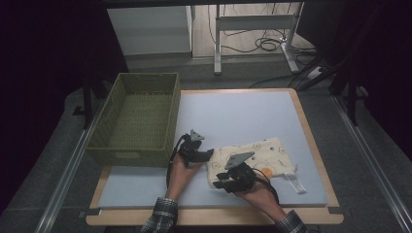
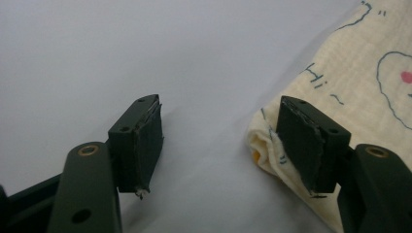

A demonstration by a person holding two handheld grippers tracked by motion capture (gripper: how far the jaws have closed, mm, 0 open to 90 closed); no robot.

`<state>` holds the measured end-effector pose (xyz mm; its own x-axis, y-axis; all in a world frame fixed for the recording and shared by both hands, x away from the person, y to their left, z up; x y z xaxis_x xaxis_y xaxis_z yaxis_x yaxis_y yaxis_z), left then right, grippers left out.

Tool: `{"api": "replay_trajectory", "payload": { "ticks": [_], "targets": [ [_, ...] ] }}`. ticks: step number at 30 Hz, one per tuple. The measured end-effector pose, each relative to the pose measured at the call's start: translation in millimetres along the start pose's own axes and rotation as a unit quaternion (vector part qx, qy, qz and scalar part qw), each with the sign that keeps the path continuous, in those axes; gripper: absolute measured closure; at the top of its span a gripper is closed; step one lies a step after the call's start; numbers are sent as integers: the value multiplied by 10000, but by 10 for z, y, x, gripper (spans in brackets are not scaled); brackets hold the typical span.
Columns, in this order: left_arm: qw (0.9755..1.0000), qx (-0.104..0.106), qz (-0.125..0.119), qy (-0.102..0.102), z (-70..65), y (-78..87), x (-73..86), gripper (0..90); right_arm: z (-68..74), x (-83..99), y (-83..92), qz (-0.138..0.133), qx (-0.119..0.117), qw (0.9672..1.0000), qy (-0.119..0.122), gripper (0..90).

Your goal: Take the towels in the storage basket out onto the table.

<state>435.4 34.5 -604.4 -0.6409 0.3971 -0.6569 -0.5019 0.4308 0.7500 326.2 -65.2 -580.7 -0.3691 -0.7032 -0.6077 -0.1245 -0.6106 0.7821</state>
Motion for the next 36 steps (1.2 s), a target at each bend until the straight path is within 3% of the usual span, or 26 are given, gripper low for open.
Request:
{"api": "replay_trajectory", "payload": {
  "ticks": [5, 9, 12, 13, 15, 19, 24, 26, 27, 30, 32, 34, 36],
  "targets": [
    [10000, -1, 3, 2, -1, 0, 1, 338, 115, -62, -135, 74, 6, 9999, 136, 614],
    [10000, 2, 1, 9, -1, -1, 0, 337, 122, -35, -220, 187, 292, 9990, 288, 625],
    [9999, 86, 42, -61, -25, -9, 3, 317, 123, -19, -221, 224, 651, 9965, 479, 699],
    [9998, 87, 74, -153, -43, -19, 4, 239, 123, -18, -223, 225, 750, 9956, 509, 723],
    [9997, 83, 110, -195, -47, -25, 5, 197, 115, -18, -220, 254, 826, 9952, 470, 769],
    [9998, 59, 104, -164, -42, -21, 4, 202, 88, -20, -215, 253, 836, 9954, 402, 836],
    [10000, -64, -5, 9, -2, 8, -1, 363, 80, -19, -211, 189, 794, 9962, 314, 843],
    [9998, 84, -41, -157, -49, 19, -1, 489, 76, -21, -210, 166, 748, 9966, 290, 842],
    [9997, 153, -42, -203, -78, 24, 2, 601, 75, -24, -209, 158, 696, 9972, 243, 842],
    [9990, 392, -31, -223, -168, 39, 14, 832, 94, -45, -227, 122, 515, 9985, 140, 842],
    [9990, 397, -43, -185, -162, 54, 22, 860, 110, -69, -248, 116, 504, 9985, 173, 842],
    [9997, 188, -55, -163, -106, 112, 36, 868, 136, -105, -268, 105, 476, 9986, 203, 842],
    [9998, 125, -141, -92, -60, 213, 34, 868, 160, -157, -281, 35, 433, 9988, 224, 842]
  ]
}}
Point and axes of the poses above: each handheld gripper's, and its own axes: y roughly backward along the jaws, x roughly out of its underside, z roughly to its left, the point moved 9 cm from there along -y, roughly forward along the jaws, and after that the axes turned 7 degrees about z, right-handed, at the moved point
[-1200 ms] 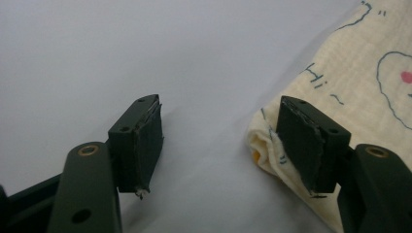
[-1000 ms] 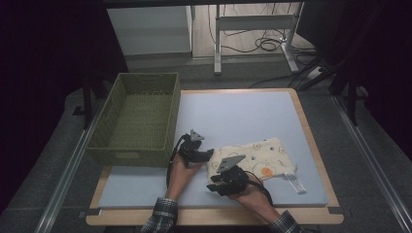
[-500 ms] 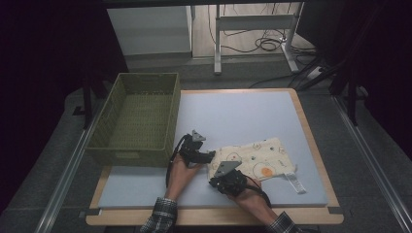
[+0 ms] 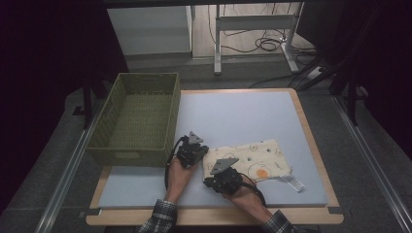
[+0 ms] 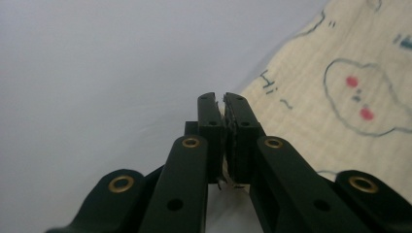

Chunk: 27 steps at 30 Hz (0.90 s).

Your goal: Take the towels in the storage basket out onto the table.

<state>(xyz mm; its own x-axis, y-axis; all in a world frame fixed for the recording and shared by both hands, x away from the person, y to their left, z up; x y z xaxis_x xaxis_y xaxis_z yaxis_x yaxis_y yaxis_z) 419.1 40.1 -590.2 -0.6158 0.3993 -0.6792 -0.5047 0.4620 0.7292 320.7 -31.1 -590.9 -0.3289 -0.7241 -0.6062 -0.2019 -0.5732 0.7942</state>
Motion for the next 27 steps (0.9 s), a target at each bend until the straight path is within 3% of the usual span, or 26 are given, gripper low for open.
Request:
{"api": "replay_trajectory", "payload": {
  "ticks": [3, 9, 27],
  "targets": [
    [9999, -123, -73, -7, 18, 128, -37, 865, 51, -120, 17, -105, -104, 9999, 66, 842],
    [9996, -155, -161, -194, -48, 114, -167, 860, -2, -117, 230, -338, 106, 9994, 45, 842],
    [9952, 355, -480, -775, -608, -286, -737, 855, -529, 481, 852, -579, 766, 9934, -622, 841]
  ]
}}
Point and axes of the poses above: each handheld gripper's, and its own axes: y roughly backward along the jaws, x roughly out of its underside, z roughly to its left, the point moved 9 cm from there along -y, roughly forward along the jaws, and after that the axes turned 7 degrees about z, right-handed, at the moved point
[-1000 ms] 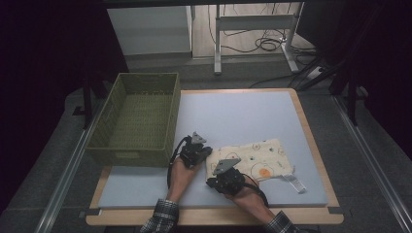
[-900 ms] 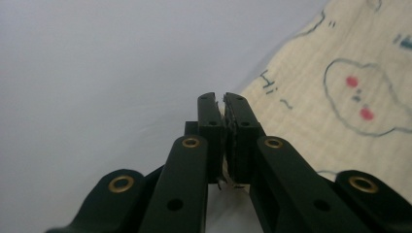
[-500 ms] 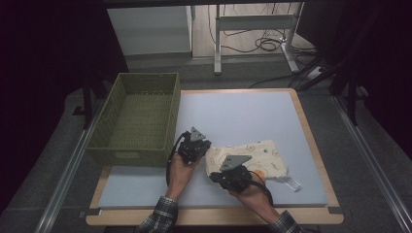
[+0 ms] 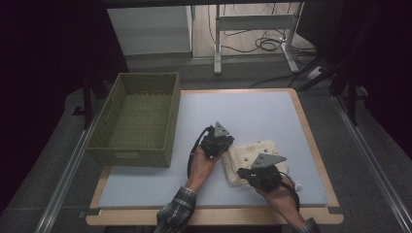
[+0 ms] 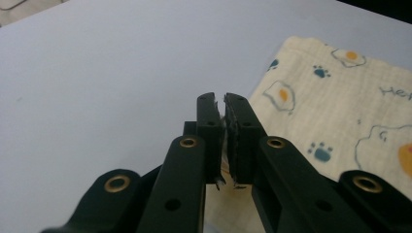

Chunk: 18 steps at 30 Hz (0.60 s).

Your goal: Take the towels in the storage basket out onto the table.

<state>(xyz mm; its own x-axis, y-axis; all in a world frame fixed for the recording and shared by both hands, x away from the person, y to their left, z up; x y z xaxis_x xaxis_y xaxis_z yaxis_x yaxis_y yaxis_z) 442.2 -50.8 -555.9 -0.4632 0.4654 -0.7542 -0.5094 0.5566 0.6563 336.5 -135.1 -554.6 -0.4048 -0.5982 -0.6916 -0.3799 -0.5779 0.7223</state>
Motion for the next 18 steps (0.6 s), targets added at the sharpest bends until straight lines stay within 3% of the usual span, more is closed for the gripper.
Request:
{"api": "replay_trajectory", "payload": {
  "ticks": [10, 18],
  "targets": [
    [9989, 330, -56, -328, -303, -287, -356, 854, -327, 281, 313, -126, 299, 9986, -406, 841],
    [9980, 421, 46, -465, -473, -512, -541, 853, -547, 444, 499, -151, 493, 9967, -622, 841]
  ]
}}
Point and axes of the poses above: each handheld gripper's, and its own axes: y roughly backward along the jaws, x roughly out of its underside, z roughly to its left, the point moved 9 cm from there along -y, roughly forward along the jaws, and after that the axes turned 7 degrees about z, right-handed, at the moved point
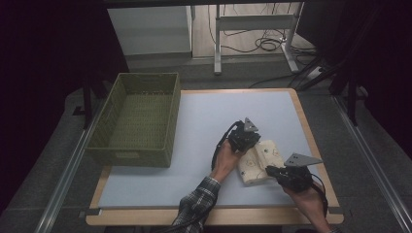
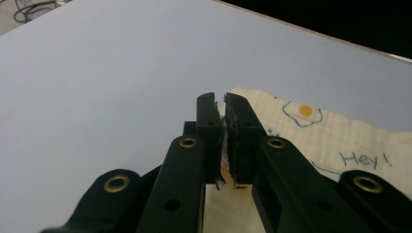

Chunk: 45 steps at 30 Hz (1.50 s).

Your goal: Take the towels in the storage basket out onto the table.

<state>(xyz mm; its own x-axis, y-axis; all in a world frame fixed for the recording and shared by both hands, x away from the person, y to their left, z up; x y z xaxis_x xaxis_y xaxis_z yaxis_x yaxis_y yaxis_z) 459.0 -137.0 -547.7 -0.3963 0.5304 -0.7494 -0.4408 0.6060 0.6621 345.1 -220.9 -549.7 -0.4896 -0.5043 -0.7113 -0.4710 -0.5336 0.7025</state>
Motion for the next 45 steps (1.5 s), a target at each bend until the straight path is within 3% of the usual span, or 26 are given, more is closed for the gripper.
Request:
{"api": "replay_trajectory", "payload": {
  "ticks": [6, 15, 21, 26, 31, 36, 40, 45],
  "targets": [
    [9999, 17, 105, -92, -56, -146, -90, 852, -140, 71, 56, 27, 113, 9998, -130, 839],
    [9998, 62, 208, -6, -84, -348, -120, 843, -297, 172, 28, 102, 193, 9993, -317, 827],
    [9995, 46, -55, 312, 14, -236, -165, 596, -397, 213, 93, 96, 381, 9985, -371, 710],
    [9990, -47, -144, 414, 107, -103, -151, 497, -509, 331, 196, 173, 531, 9972, -492, 686],
    [9992, -88, 42, 379, 168, 6, -30, 485, -564, 399, 318, 177, 626, 9963, -557, 665],
    [9990, -13, 213, 405, 214, 124, 160, 485, -584, 262, 384, 58, 694, 9962, -526, 633],
    [9984, 25, 290, 491, 256, 199, 312, 487, -574, 148, 231, 132, 699, 9963, -486, 629],
    [9974, 24, 428, 572, 299, 210, 484, 486, -590, 242, 28, 417, 674, 9947, -655, 577]
  ]
}}
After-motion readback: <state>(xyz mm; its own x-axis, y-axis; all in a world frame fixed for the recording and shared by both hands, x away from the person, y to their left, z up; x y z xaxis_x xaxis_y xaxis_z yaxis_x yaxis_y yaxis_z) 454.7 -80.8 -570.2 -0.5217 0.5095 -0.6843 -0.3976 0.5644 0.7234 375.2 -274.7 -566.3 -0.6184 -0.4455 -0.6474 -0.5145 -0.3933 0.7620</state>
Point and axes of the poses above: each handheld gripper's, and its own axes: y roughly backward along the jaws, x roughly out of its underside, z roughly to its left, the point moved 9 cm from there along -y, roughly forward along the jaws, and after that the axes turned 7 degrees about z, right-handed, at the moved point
